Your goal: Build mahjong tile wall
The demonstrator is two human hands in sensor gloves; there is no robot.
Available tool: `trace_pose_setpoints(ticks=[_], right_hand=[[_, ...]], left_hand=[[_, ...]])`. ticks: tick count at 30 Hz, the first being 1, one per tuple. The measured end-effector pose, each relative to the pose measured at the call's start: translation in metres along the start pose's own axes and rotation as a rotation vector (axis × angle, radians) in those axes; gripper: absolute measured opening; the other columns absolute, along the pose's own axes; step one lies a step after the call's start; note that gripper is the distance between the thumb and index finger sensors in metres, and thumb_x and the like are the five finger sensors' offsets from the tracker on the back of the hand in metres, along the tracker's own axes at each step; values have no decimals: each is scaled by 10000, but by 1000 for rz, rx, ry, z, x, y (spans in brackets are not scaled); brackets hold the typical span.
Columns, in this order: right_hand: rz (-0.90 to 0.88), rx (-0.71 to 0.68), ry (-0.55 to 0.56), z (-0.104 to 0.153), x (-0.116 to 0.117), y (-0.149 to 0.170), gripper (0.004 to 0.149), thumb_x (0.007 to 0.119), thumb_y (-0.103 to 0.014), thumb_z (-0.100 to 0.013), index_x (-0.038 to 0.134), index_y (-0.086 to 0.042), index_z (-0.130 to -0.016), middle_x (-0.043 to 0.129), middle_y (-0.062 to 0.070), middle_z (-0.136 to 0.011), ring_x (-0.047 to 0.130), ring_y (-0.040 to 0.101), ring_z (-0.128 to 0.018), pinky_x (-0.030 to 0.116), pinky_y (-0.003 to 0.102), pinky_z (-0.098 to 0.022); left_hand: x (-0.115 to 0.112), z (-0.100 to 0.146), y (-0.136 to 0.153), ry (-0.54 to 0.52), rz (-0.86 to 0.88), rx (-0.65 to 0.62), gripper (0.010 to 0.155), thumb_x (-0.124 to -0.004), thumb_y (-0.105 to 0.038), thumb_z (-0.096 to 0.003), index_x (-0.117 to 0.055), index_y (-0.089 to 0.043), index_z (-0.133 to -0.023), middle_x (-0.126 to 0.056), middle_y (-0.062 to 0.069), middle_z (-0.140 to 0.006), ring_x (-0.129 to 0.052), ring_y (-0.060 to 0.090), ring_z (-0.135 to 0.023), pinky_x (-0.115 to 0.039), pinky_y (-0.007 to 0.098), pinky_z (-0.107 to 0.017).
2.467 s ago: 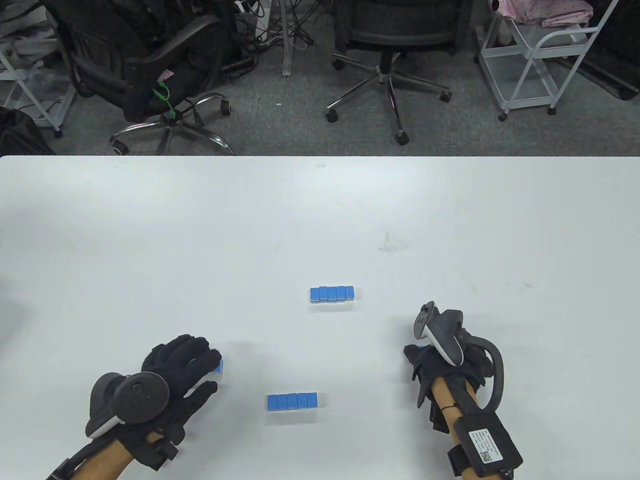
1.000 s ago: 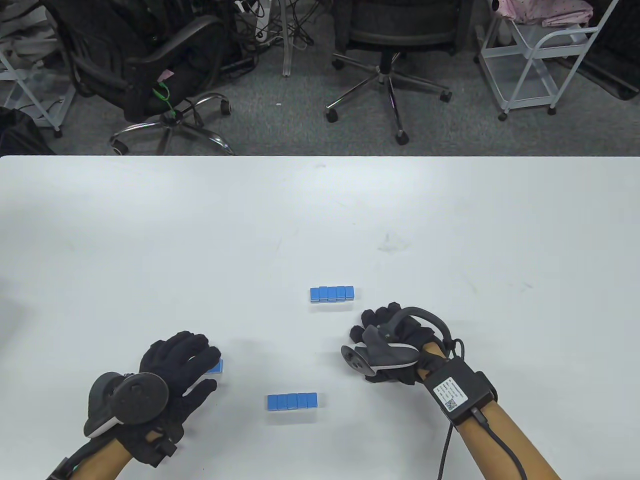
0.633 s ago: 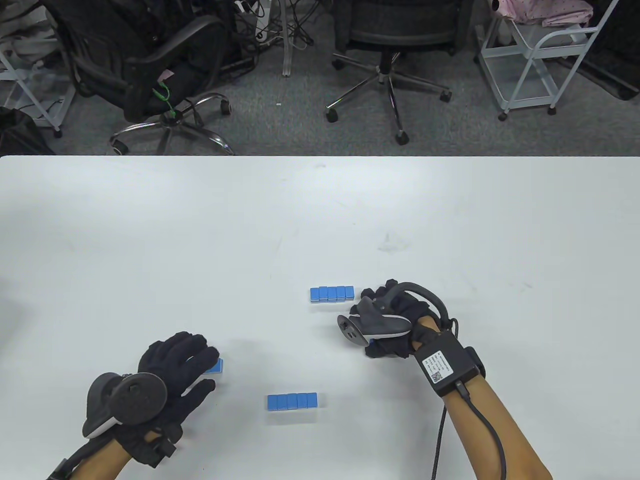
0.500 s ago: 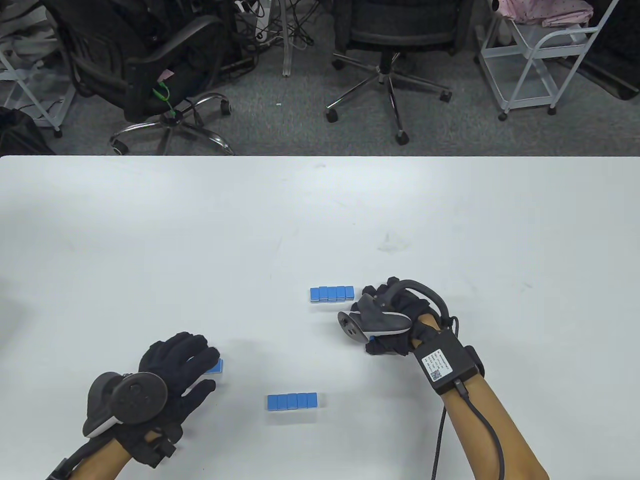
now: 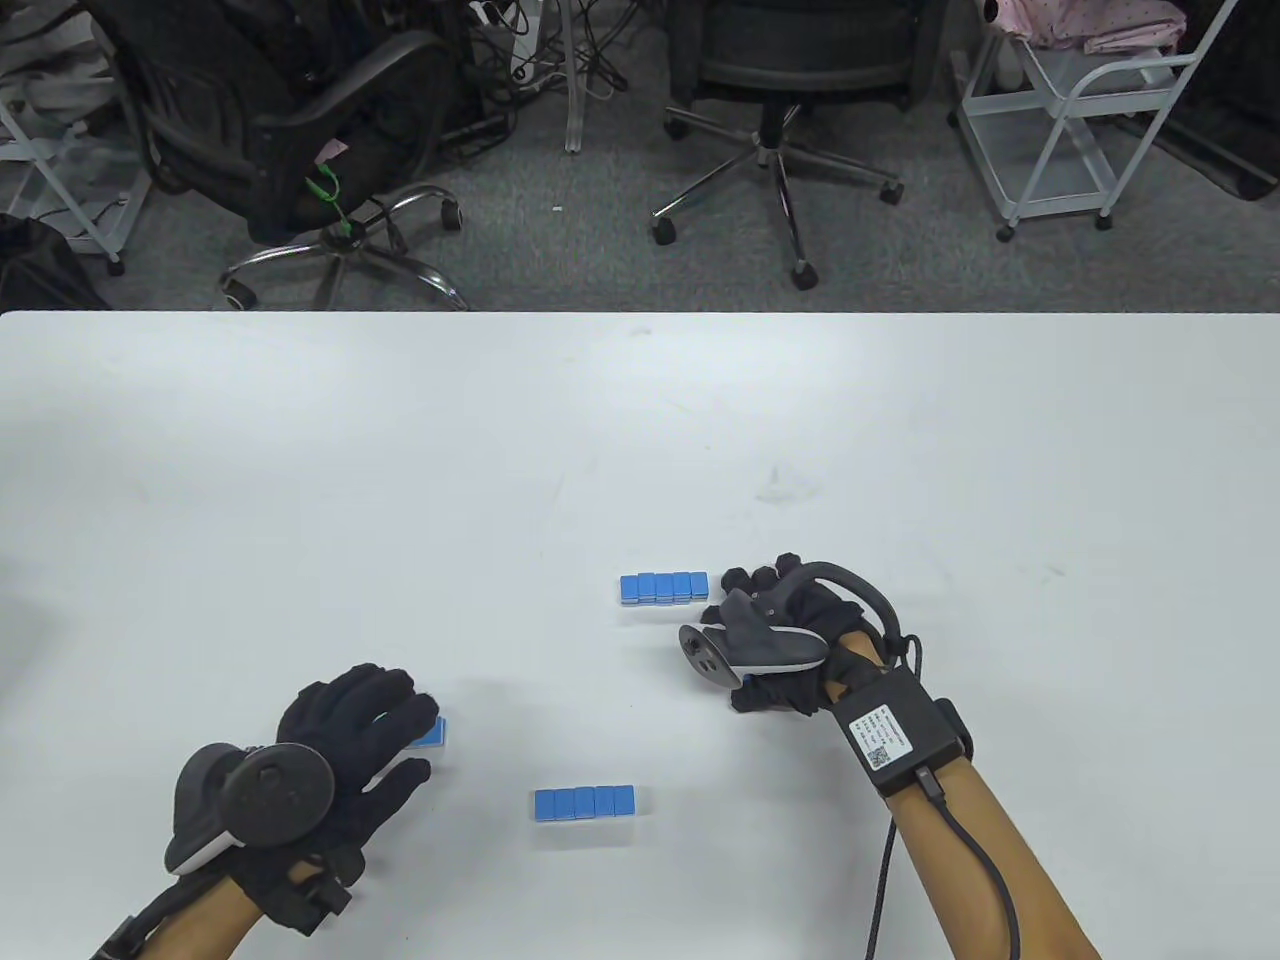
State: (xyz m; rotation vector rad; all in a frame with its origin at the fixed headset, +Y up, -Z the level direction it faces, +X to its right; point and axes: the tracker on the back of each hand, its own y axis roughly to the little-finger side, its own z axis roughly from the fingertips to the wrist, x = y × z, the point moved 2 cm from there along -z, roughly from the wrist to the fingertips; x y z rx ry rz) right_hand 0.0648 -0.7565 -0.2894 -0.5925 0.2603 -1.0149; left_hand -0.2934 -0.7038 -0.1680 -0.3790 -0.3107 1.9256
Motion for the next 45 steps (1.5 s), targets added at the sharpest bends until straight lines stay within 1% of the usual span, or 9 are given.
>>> trace_pose_setpoints(ticks=[13, 16, 22, 28, 30, 34, 38, 39, 45], right_hand=[[-22, 4, -60, -1, 0, 0, 886, 703, -734, -161, 445, -422, -950, 452, 80, -1155, 663, 332, -1053, 585, 646, -782], [-21, 7, -60, 0, -1, 0, 877, 702, -734, -163, 449, -437, -949, 430, 91, -1160, 640, 345, -1063, 527, 678, -790], [-12, -3, -52, 5, -5, 0, 868, 696, -734, -169, 439, -450, -948, 396, 91, -1165, 604, 349, -1072, 506, 691, -787], [-43, -31, 28, 27, -26, -2, 859, 683, -740, -180, 444, -446, -950, 377, 112, -1164, 575, 385, -1070, 480, 715, -770], [-118, -20, 130, 45, -42, -3, 853, 675, -740, -186, 450, -440, -952, 381, 121, -1161, 574, 397, -1064, 488, 714, -763], [-275, 50, 282, 75, -53, -7, 830, 667, -716, -219, 459, -409, -960, 449, 123, -1146, 625, 392, -1038, 506, 708, -751], [-384, 145, 325, 102, -49, -13, 827, 648, -720, -238, 458, -390, -973, 454, 122, -1148, 627, 401, -1037, 505, 705, -750], [-462, 168, 334, 108, -43, -13, 834, 637, -727, -245, 447, -386, -982, 438, 126, -1155, 610, 420, -1042, 485, 710, -751], [-621, 264, 362, 108, -14, -6, 824, 641, -714, -249, 488, -367, -981, 479, 120, -1148, 632, 402, -1037, 460, 717, -753]], left_hand=[[0, 0, 0, -5, -3, -4, 609, -663, -575, -482, -675, -335, -1042, -549, 0, -1166, -485, 328, -1114, -401, 670, -790], [0, 1, 0, -6, -2, -4, 612, -663, -576, -482, -674, -332, -1044, -547, 0, -1167, -484, 329, -1114, -400, 671, -789], [1, 1, 0, -11, -2, -4, 613, -663, -577, -482, -673, -334, -1044, -546, -1, -1167, -483, 328, -1115, -398, 672, -790], [3, 2, 2, -29, 2, 8, 613, -664, -579, -481, -673, -337, -1043, -536, -1, -1170, -466, 329, -1118, -391, 673, -791], [5, 2, 5, -37, 7, 19, 613, -663, -581, -481, -670, -339, -1044, -536, -2, -1171, -466, 327, -1119, -389, 675, -791], [4, 1, 12, -29, 43, 52, 616, -663, -584, -480, -667, -341, -1046, -537, -5, -1171, -469, 324, -1120, -388, 677, -791], [3, 1, 20, -26, 73, 92, 618, -662, -588, -479, -667, -343, -1046, -538, -7, -1171, -471, 322, -1119, -393, 674, -793], [3, 2, 23, -29, 73, 106, 617, -661, -590, -479, -662, -348, -1046, -538, -6, -1172, -471, 321, -1119, -393, 674, -793], [9, 3, 46, -60, 116, 251, 633, -651, -607, -479, -640, -357, -1060, -529, -7, -1178, -485, 321, -1117, -468, 640, -790]])
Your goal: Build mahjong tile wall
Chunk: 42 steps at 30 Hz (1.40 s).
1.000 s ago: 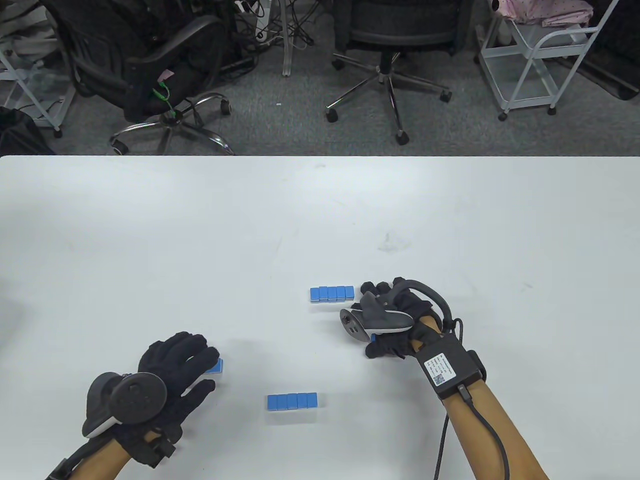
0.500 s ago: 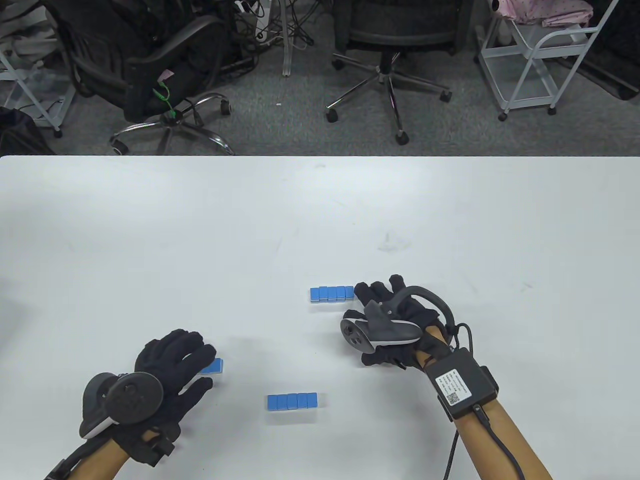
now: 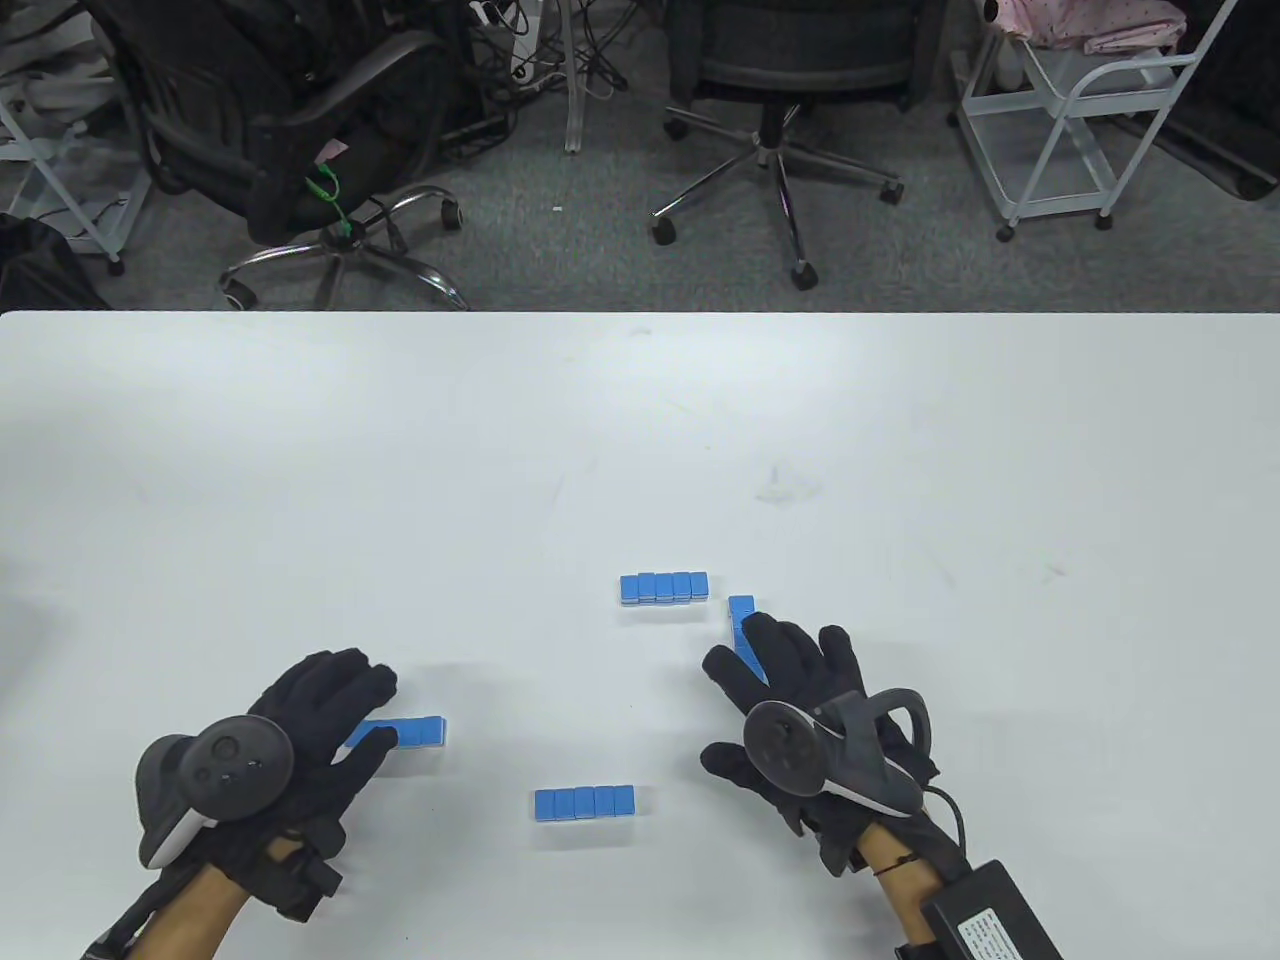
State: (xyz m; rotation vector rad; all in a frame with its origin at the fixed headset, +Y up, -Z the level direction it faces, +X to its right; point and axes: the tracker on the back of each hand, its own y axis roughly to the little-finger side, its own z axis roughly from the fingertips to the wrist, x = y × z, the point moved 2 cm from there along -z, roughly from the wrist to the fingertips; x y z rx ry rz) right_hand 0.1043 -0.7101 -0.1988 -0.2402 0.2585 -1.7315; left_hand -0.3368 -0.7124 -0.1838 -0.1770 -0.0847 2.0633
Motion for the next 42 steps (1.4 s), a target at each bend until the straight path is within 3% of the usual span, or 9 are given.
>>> trace_pose_setpoints(ticks=[2, 5, 10, 14, 16, 17, 22, 42], right_hand=[[-87, 28, -94, -3, 5, 9, 819, 654, -692, -262, 490, -342, -984, 465, 138, -1144, 617, 414, -1032, 433, 728, -747], [-69, 56, -34, 2, 1, 19, 811, 661, -688, -267, 490, -350, -985, 485, 122, -1143, 638, 397, -1028, 446, 719, -751], [-72, 76, -1, 3, -7, 26, 798, 667, -676, -278, 487, -352, -985, 497, 117, -1138, 663, 387, -1015, 466, 708, -751], [-62, 50, 13, 6, -12, 25, 789, 665, -673, -283, 488, -354, -983, 507, 120, -1133, 678, 381, -1005, 485, 701, -746], [-64, 45, 27, 9, -16, 26, 785, 663, -675, -285, 490, -358, -983, 511, 118, -1133, 680, 381, -1004, 489, 700, -745], [-75, 47, 42, 10, -19, 27, 785, 664, -674, -286, 493, -355, -983, 514, 120, -1132, 685, 381, -1001, 492, 700, -743], [-83, 69, 32, 9, -20, 35, 786, 666, -672, -288, 493, -351, -985, 518, 119, -1130, 688, 379, -1000, 494, 700, -742], [-78, 96, 11, 8, -22, 42, 787, 662, -669, -294, 488, -341, -988, 521, 122, -1128, 693, 378, -995, 500, 697, -740]], left_hand=[[5, -1, 9, -15, 6, 66, 641, -646, -612, -480, -643, -341, -1061, -558, 13, -1164, -534, 341, -1089, -537, 613, -765], [11, 1, 20, -37, -18, 185, 644, -640, -615, -482, -671, -318, -1053, -661, 13, -1121, -663, 349, -1029, -641, 588, -709], [-5, 1, 34, 144, -8, 423, 685, -614, -657, -479, -628, -328, -1079, -697, 23, -1108, -733, 360, -989, -695, 588, -666], [-27, 3, 38, 223, 94, 578, 788, -611, -713, -459, -475, -323, -1129, -592, 63, -1139, -532, 404, -1059, -578, 722, -682], [-28, 1, 33, 198, 71, 602, 841, -606, -754, -440, -424, -324, -1140, -577, 87, -1140, -535, 431, -1047, -584, 752, -660], [-31, 1, 29, 238, 80, 635, 864, -598, -772, -435, -391, -327, -1145, -546, 96, -1147, -523, 436, -1043, -585, 755, -658], [-41, -7, 10, 284, 21, 684, 933, -610, -803, -416, -294, -320, -1149, -471, 114, -1155, -509, 467, -1024, -618, 750, -649], [-64, -29, -26, 330, -268, 768, 1022, -660, -853, -373, -308, -277, -1140, -451, 182, -1127, -595, 511, -978, -687, 704, -651]])
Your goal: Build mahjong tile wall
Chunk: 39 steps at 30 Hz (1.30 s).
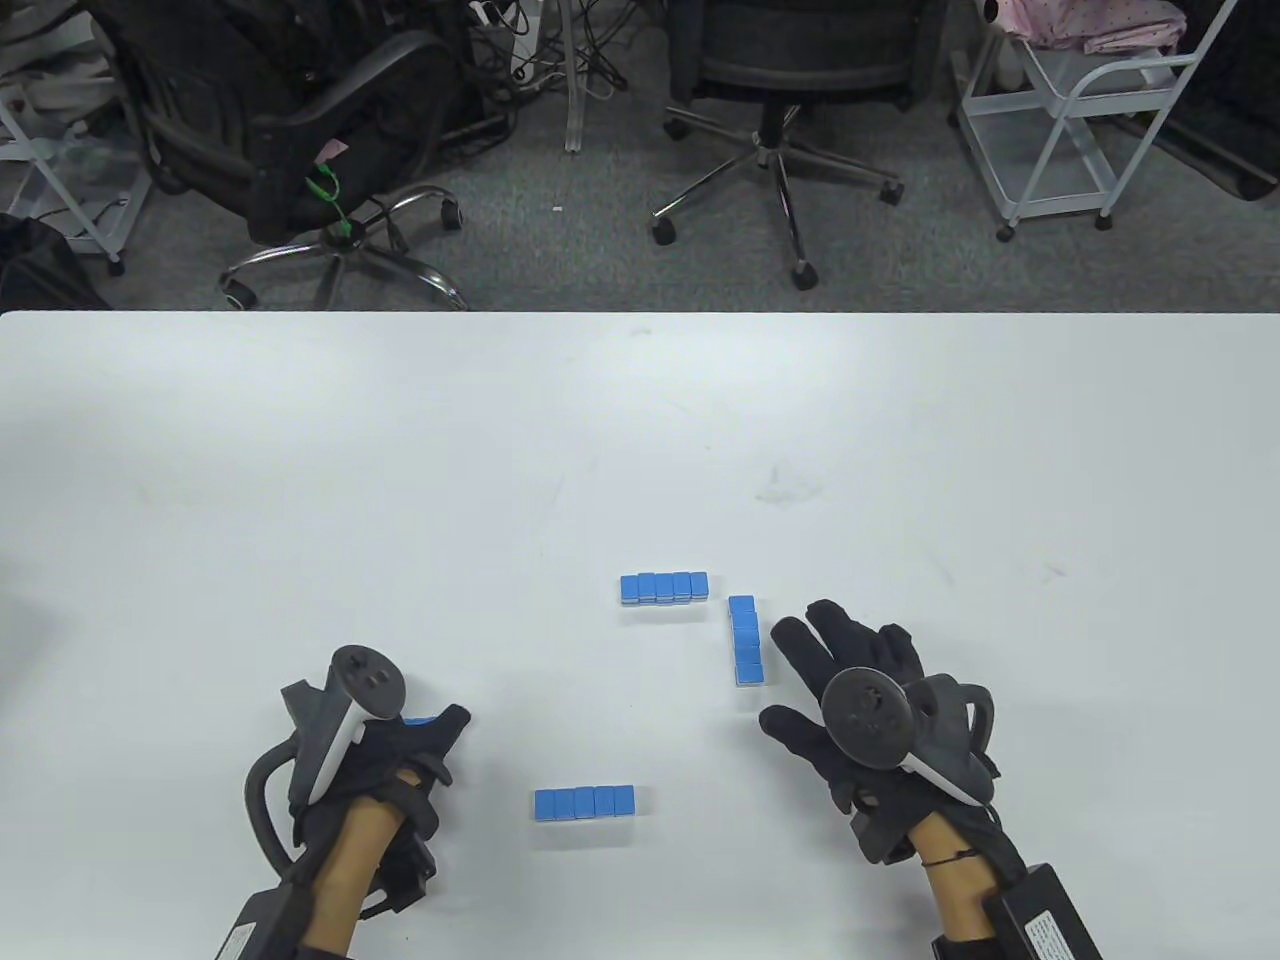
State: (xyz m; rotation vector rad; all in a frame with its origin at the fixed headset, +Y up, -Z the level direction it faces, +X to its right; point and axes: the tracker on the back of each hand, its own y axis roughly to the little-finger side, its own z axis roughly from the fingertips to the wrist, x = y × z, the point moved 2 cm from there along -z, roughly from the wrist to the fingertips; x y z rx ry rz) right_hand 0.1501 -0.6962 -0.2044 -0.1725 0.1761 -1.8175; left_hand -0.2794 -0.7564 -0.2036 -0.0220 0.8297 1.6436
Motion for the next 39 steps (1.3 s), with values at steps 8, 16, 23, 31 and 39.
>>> trace_pose_setpoints(ticks=[8, 16, 23, 31, 39], right_hand=[[0, 12, 0, 0, -2, 3, 778, 666, -661, -300, 498, -335, -987, 532, 119, -1125, 704, 376, -990, 504, 696, -739], [14, 34, 1, 0, -3, 5, 756, 673, -642, -311, 520, -325, -980, 554, 116, -1116, 723, 370, -978, 516, 687, -736], [6, 65, -6, -3, -2, 11, 745, 674, -635, -315, 533, -321, -976, 568, 111, -1111, 734, 365, -971, 525, 682, -736], [-20, 90, -39, -6, 4, 17, 734, 675, -626, -320, 552, -310, -971, 590, 109, -1101, 750, 363, -958, 539, 675, -733], [-29, 94, -63, -7, 7, 19, 728, 673, -624, -322, 566, -303, -966, 612, 108, -1091, 769, 360, -944, 560, 667, -727]], left_hand=[[-5, -1, -19, -51, -134, 19, 1004, -697, -810, -395, -352, -222, -1132, -478, 226, -1093, -642, 521, -934, -702, 660, -668], [-6, -5, -41, -77, -203, -75, 978, -728, -755, -409, -370, -191, -1123, -460, 252, -1084, -646, 523, -904, -681, 606, -713], [0, -15, -71, -177, -340, -401, 946, -742, -763, -381, -431, -259, -1118, -485, 199, -1110, -642, 479, -947, -655, 590, -763], [3, -18, -121, -203, -449, -734, 924, -791, -752, -352, -509, -298, -1105, -522, 139, -1129, -695, 431, -951, -652, 579, -788], [2, -11, -168, -168, -479, -902, 901, -879, -704, -331, -577, -321, -1089, -545, 110, -1146, -723, 408, -958, -619, 603, -804]])
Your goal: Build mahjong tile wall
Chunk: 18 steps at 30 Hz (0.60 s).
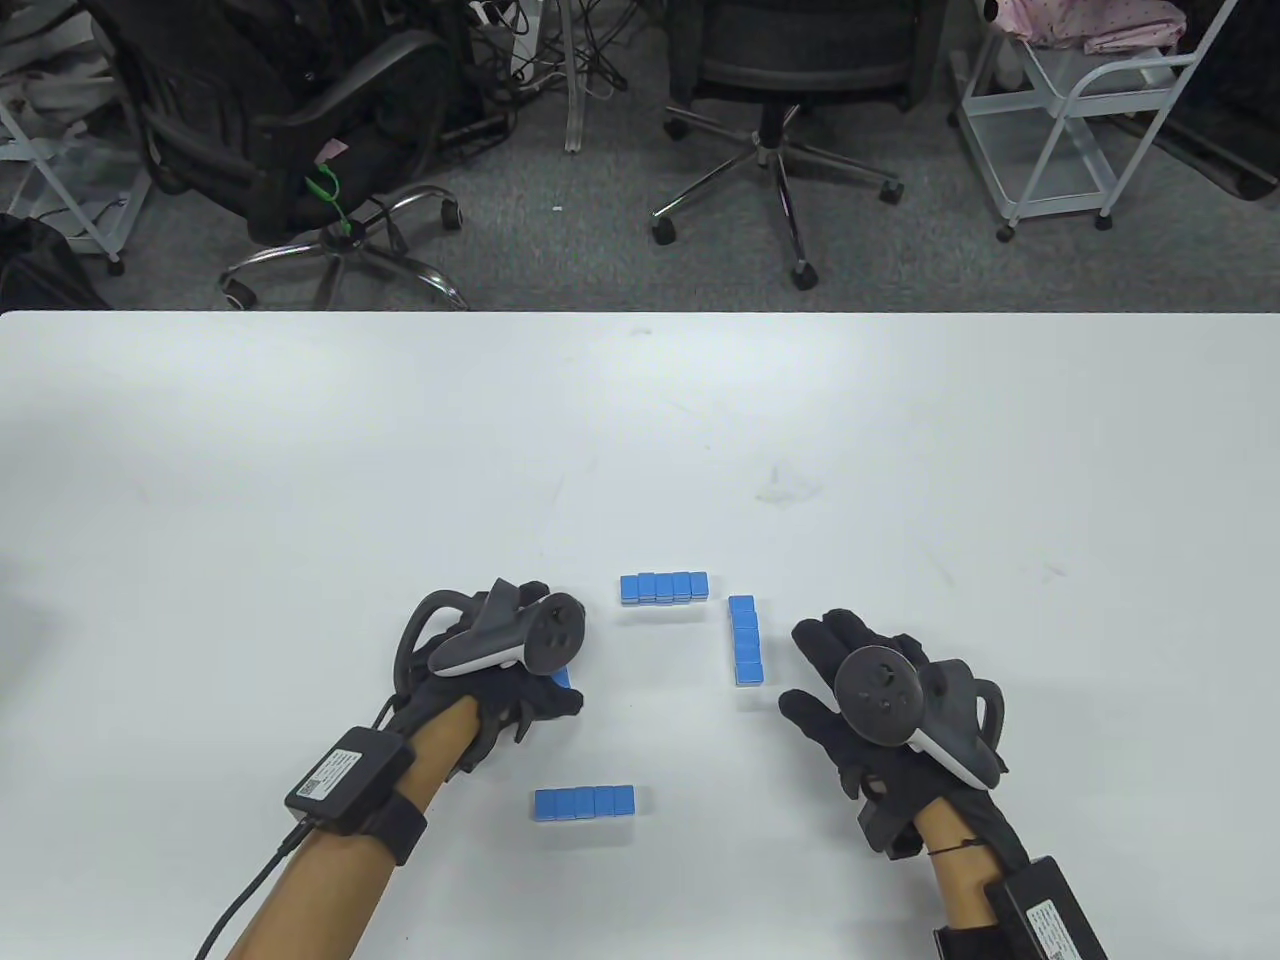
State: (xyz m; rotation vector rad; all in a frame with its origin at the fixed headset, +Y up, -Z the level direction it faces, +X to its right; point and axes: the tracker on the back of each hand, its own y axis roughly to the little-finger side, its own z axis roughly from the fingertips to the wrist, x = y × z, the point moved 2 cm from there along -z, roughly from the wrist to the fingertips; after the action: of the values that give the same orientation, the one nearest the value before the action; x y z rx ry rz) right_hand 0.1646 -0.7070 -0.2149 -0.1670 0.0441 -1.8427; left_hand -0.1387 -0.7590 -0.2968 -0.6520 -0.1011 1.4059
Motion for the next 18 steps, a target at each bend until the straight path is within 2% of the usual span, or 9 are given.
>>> trace_pose_setpoints(ticks=[6, 18], right_hand=[[6, -9, -6, 0, 0, -1, 720, 673, -622, -323, 586, -298, -960, 627, 106, -1085, 780, 359, -935, 571, 661, -724], [3, -9, -30, -2, 4, -2, 713, 672, -621, -323, 607, -292, -952, 652, 107, -1073, 800, 358, -919, 584, 658, -717]], left_hand=[[7, -13, -12, 0, -24, -65, 886, -902, -697, -321, -605, -346, -1077, -559, 73, -1156, -733, 379, -967, -605, 598, -815], [10, -17, -14, 28, -70, -101, 878, -910, -700, -317, -606, -382, -1076, -552, 28, -1176, -742, 338, -987, -583, 629, -815]])
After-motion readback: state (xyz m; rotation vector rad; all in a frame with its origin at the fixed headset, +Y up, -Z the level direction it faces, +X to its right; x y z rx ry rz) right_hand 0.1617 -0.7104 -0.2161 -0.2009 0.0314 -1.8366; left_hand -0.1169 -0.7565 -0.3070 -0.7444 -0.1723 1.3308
